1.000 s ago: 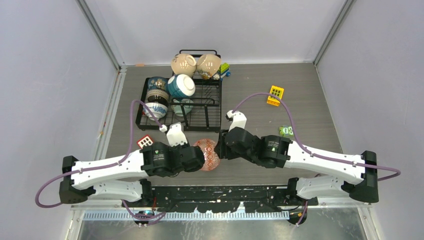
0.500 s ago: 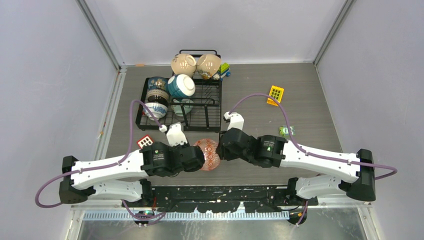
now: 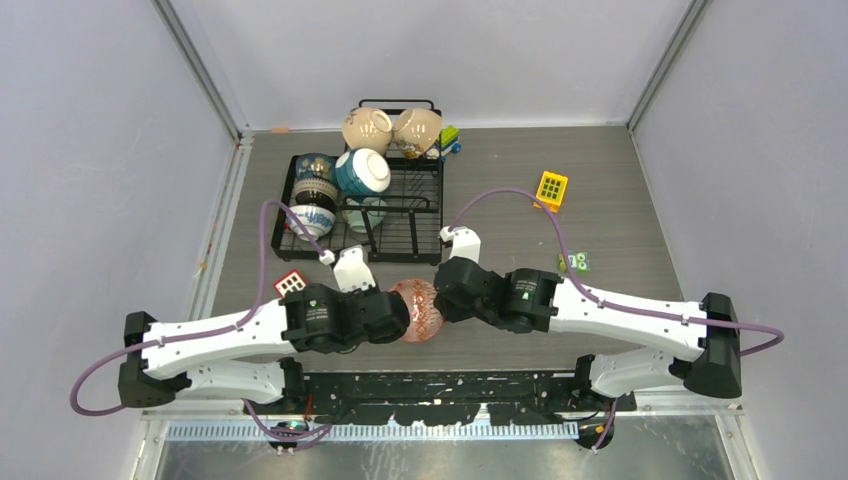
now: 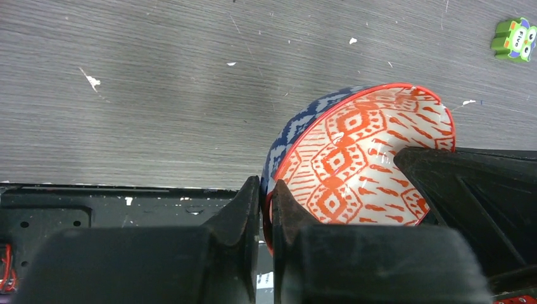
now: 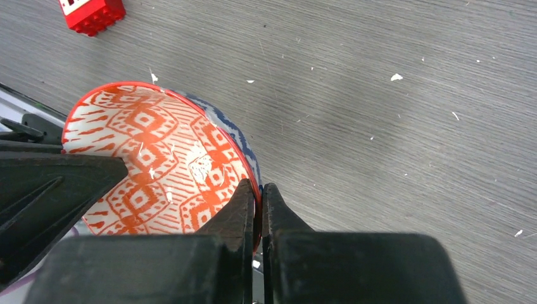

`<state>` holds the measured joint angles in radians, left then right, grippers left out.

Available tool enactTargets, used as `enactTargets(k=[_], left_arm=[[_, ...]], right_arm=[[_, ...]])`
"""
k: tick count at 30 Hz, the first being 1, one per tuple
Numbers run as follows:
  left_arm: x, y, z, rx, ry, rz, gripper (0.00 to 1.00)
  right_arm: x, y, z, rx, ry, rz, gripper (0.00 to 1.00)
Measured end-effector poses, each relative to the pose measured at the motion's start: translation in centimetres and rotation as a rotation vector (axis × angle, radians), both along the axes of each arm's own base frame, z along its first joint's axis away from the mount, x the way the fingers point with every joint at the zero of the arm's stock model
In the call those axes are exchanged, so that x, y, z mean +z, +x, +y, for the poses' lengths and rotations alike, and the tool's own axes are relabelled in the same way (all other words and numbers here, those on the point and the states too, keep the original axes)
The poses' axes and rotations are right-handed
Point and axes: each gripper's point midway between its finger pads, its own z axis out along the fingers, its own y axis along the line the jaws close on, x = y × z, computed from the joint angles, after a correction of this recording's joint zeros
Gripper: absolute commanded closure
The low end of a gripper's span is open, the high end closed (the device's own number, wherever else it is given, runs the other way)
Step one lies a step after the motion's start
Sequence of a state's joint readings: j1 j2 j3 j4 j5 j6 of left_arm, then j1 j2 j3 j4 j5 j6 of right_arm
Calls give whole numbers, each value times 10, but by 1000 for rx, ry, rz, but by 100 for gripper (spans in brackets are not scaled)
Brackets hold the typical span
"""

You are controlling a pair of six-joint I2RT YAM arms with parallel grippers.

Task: Unload the bowls from the dish rack
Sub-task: Pick up the bowl from the dish rack, then place the bowl at the center of the board.

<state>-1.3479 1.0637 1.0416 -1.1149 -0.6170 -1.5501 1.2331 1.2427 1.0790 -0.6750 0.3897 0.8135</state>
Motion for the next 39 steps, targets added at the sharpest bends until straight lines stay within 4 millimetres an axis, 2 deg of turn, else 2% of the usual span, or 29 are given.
enactTargets(k=[3,6,7,9,13,16,20,22,25,26,30,32,36,39], left_arm=[[0,-1,0,-1,-1,4,60],[2,-1,-2,-8,-12,0,23],[2,-1,-2,-14,-12,-2,14],[5,0,-3,-24,-20,-8,1],[13,0,-4,-75,-31,-38,0],[22,0,-4,-125,-42,-72,0],[43,2,1,-209,-64,-153,0],[53,5,7,-226,-77,-206,0],[54,10,25,-223,-71,-272,0],[50,11,30,-223,-59,-284,0],[38,15,51,-210,-27,-329,0],[35,17,57,-198,-23,-345,0],[24,18,66,-190,-2,-363,0],[15,19,72,-186,15,-372,0]], right_arm=[[-2,1,1,0,-14,2,99],[-4,0,-3,1,-31,7,99],[-5,-1,-4,1,-40,8,99],[-7,-1,-8,0,-57,11,99],[-7,-1,-14,-5,-85,5,99],[0,3,-22,-12,-124,-23,99],[24,19,-43,-49,-189,-92,99],[41,35,-62,-98,-198,-117,99],[62,68,-106,-241,-187,-140,99],[68,82,-127,-316,-181,-145,99],[76,119,-197,-596,-110,-125,99],[70,138,-236,-774,-29,-101,99],[43,168,-297,-1053,46,-27,99],[21,197,-322,-1173,49,10,99]])
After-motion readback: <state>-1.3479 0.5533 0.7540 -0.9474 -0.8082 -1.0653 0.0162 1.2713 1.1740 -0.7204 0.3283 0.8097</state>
